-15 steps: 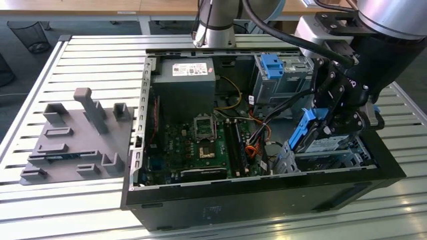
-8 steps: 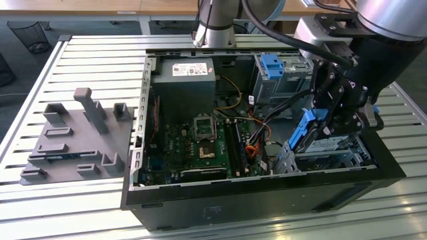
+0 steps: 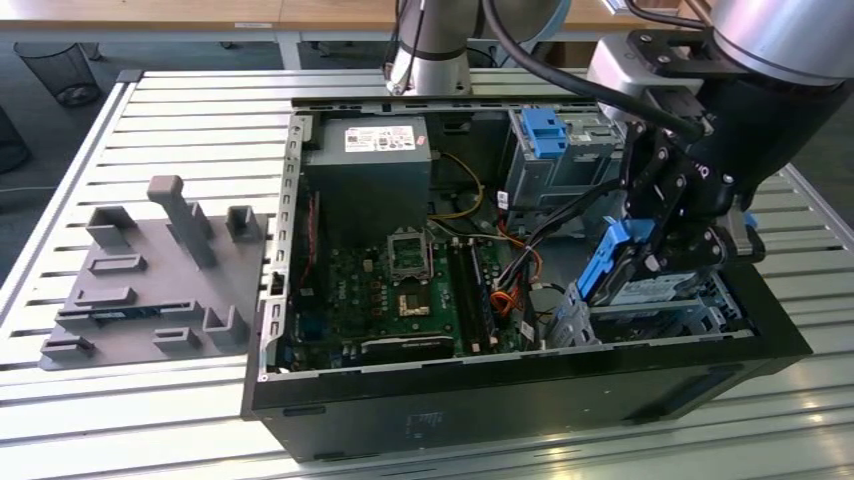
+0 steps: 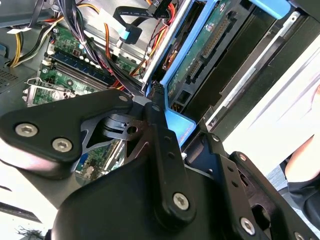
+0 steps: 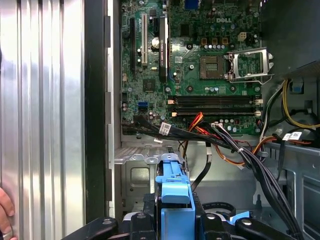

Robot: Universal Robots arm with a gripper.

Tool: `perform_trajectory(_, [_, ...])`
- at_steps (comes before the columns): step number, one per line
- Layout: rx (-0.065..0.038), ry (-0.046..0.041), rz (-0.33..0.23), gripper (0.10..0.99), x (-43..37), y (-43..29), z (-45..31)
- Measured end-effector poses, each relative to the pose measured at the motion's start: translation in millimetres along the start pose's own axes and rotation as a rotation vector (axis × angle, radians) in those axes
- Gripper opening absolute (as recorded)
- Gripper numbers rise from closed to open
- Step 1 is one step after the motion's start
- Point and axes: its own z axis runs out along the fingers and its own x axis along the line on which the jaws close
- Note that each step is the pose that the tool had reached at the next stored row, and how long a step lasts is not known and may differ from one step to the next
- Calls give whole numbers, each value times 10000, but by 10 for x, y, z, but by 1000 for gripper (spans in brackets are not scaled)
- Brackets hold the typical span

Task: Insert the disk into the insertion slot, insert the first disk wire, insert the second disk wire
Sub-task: 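Insert the disk into the insertion slot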

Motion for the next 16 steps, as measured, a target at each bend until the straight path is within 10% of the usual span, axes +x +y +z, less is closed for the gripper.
perform_trajectory(16, [0, 0, 0, 365, 0, 0, 37])
